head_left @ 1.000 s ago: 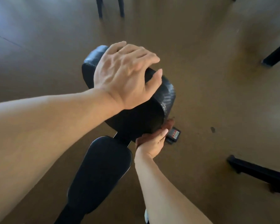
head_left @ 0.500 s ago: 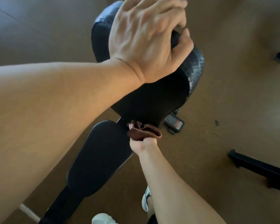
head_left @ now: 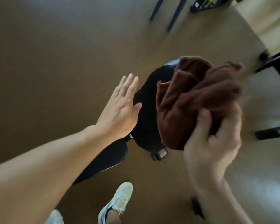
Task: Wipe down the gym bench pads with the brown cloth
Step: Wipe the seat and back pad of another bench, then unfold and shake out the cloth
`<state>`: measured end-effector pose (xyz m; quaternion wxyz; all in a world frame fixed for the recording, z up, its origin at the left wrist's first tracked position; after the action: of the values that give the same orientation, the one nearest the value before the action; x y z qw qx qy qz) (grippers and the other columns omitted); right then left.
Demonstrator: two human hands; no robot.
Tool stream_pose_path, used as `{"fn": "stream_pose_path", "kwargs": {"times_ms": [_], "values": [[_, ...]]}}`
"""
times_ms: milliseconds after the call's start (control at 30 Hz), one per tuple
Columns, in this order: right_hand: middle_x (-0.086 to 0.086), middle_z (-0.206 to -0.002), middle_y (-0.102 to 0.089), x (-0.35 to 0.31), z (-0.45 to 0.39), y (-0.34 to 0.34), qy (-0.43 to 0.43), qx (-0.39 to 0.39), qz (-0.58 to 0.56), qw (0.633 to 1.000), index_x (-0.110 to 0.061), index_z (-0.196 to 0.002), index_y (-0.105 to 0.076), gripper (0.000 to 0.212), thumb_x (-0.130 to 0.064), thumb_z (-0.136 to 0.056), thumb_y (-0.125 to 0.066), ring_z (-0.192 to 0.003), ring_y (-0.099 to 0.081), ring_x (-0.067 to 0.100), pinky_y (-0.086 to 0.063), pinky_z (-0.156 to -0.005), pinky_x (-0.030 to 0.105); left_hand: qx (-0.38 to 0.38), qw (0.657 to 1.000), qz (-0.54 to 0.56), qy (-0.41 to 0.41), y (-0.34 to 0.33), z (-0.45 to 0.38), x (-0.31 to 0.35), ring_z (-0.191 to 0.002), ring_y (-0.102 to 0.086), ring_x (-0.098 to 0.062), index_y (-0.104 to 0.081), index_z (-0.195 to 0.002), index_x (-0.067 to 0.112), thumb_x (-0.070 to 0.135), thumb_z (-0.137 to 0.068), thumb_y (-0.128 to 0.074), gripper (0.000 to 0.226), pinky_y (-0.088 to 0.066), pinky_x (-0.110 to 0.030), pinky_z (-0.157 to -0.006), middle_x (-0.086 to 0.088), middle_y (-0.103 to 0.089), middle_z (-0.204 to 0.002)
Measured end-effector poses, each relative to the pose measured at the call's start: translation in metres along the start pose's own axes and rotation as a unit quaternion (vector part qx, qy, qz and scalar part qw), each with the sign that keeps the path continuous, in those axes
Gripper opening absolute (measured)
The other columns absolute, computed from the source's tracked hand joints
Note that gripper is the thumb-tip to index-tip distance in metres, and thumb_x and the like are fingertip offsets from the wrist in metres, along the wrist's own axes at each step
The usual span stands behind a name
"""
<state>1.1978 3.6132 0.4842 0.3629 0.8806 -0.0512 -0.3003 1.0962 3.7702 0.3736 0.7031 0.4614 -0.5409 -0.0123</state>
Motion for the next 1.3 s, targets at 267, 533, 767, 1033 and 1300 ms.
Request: {"fn": "stream_pose_path", "kwargs": {"times_ms": [267, 533, 767, 1033, 1300], "values": [[0.018, -0.175, 0.007, 0.055, 0.019, -0.165, 0.384, -0.476, 0.562, 0.556, -0.021, -0.167, -0.020, 0.068, -0.056, -0.108, -0.020, -0.156, 0.025, 0.046, 0.021, -0.122, 0.066, -0.077, 0.993, -0.005, 0.088, -0.043, 0.049, -0.061, -0.158, 0.007, -0.012, -0.001, -0.164, 0.019, 0.028, -0.107, -0.047, 0.074, -0.003, -0.034, -0.129, 0.001, 0.001, -0.173], [0.016, -0.176, 0.002, 0.139, 0.150, -0.234, 0.484, -0.582, 0.527, 0.387, -0.012, -0.167, -0.014, 0.074, -0.058, -0.108, -0.019, -0.159, 0.018, 0.043, 0.014, -0.125, 0.065, -0.115, 0.971, -0.004, 0.210, -0.093, 0.139, -0.120, -0.157, 0.005, -0.005, 0.003, -0.163, 0.028, 0.034, -0.106, -0.050, 0.079, 0.001, -0.022, -0.120, 0.010, 0.001, -0.172], [0.016, -0.168, -0.035, 0.168, 0.212, -0.216, 0.474, -0.680, 0.464, 0.312, -0.013, -0.157, -0.044, 0.054, -0.039, -0.110, -0.037, -0.162, -0.008, 0.036, 0.006, -0.129, 0.060, -0.157, 0.939, 0.013, 0.306, -0.103, 0.232, -0.137, -0.155, 0.009, -0.003, 0.004, -0.163, 0.032, 0.036, -0.105, -0.051, 0.080, -0.001, -0.022, -0.120, 0.015, 0.006, -0.170], [-0.013, -0.105, -0.071, 0.121, 0.243, -0.122, -0.180, -0.706, 0.195, 0.656, -0.040, -0.113, -0.062, 0.014, -0.049, -0.106, -0.053, -0.096, -0.066, 0.010, -0.055, -0.085, 0.035, -0.198, 0.882, 0.119, 0.410, -0.072, 0.308, -0.100, -0.149, -0.031, -0.005, -0.027, -0.156, 0.041, 0.037, -0.102, -0.056, 0.062, -0.029, -0.031, -0.122, 0.020, -0.034, -0.159], [-0.010, -0.105, -0.079, -0.096, 0.226, 0.000, -0.381, -0.516, -0.191, 0.743, -0.038, -0.112, -0.074, 0.024, -0.027, -0.092, -0.081, -0.103, -0.074, 0.010, -0.057, -0.100, 0.044, -0.078, 0.798, 0.371, 0.469, 0.036, 0.326, -0.029, -0.112, -0.054, -0.003, -0.047, -0.140, 0.038, 0.060, -0.085, -0.071, 0.064, -0.040, -0.028, -0.102, 0.017, -0.059, -0.127]]}}
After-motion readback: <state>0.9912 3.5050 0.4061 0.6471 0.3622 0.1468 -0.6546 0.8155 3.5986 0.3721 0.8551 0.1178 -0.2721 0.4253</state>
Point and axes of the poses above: each hand's wrist, its own z-axis away from the middle knuckle, its own y-axis out of the back of the hand, x = y × z, the point moved 4 cm from there along -z, towards the middle knuckle
